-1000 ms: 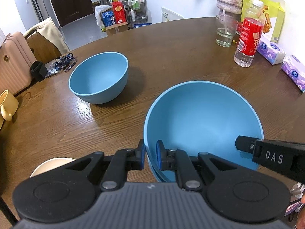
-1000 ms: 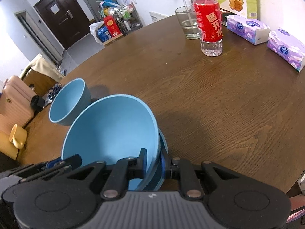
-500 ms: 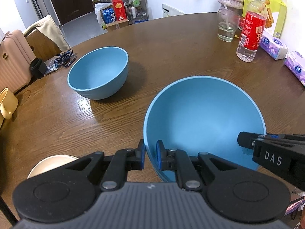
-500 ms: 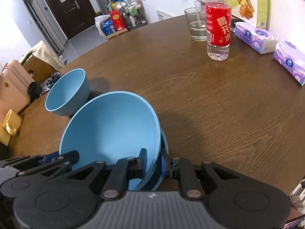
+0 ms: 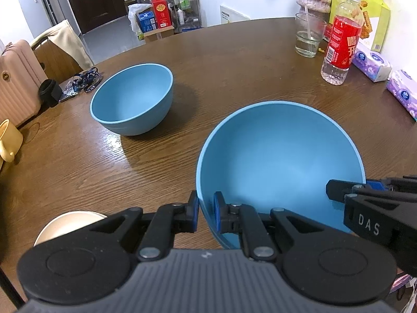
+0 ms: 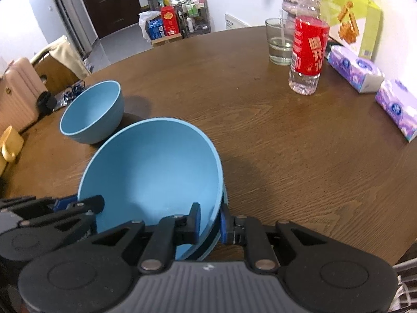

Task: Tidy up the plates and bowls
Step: 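Lower each held bowl into a placed blue bowl with both tools, then open both tools to release the nested bowls, then move both tools toward the last lone blue bowl on the table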

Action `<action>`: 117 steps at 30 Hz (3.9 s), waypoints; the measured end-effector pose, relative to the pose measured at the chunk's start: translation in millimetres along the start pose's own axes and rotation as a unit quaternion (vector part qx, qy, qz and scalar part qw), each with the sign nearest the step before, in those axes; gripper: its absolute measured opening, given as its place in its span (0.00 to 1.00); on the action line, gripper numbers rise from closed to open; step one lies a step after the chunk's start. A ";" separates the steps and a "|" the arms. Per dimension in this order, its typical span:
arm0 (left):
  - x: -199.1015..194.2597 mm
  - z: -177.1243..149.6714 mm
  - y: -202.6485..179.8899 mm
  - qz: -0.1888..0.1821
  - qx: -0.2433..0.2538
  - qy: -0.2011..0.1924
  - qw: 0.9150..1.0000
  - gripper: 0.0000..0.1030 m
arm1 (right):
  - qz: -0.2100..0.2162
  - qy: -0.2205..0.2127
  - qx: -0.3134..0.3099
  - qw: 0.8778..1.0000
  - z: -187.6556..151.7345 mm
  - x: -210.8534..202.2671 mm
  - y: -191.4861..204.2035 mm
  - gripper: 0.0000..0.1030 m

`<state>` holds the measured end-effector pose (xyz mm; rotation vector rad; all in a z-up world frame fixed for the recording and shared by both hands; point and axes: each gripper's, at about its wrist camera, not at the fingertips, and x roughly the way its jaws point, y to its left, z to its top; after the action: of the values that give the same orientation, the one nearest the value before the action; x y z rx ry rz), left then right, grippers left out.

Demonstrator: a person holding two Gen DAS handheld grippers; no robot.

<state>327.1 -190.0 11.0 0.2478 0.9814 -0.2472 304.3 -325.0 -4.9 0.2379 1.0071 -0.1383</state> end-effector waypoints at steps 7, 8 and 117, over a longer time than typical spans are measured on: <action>4.5 -2.6 4.6 -0.004 -0.008 0.007 1.000 0.12 | 0.000 0.008 -0.005 1.000 -0.5 1.9 1.6 0.16; 4.8 -2.7 5.4 -0.004 -0.009 0.007 1.000 0.12 | 0.000 0.009 -0.005 1.000 -0.8 2.7 2.0 0.16; 100.6 117.9 216.0 0.052 -0.170 -0.014 0.984 0.80 | 0.002 0.026 -0.020 0.999 159.0 126.9 164.1 0.67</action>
<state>541.4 -32.8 9.6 -0.0173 0.9636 0.0146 538.3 -208.7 -9.4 0.2085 1.0607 -0.1085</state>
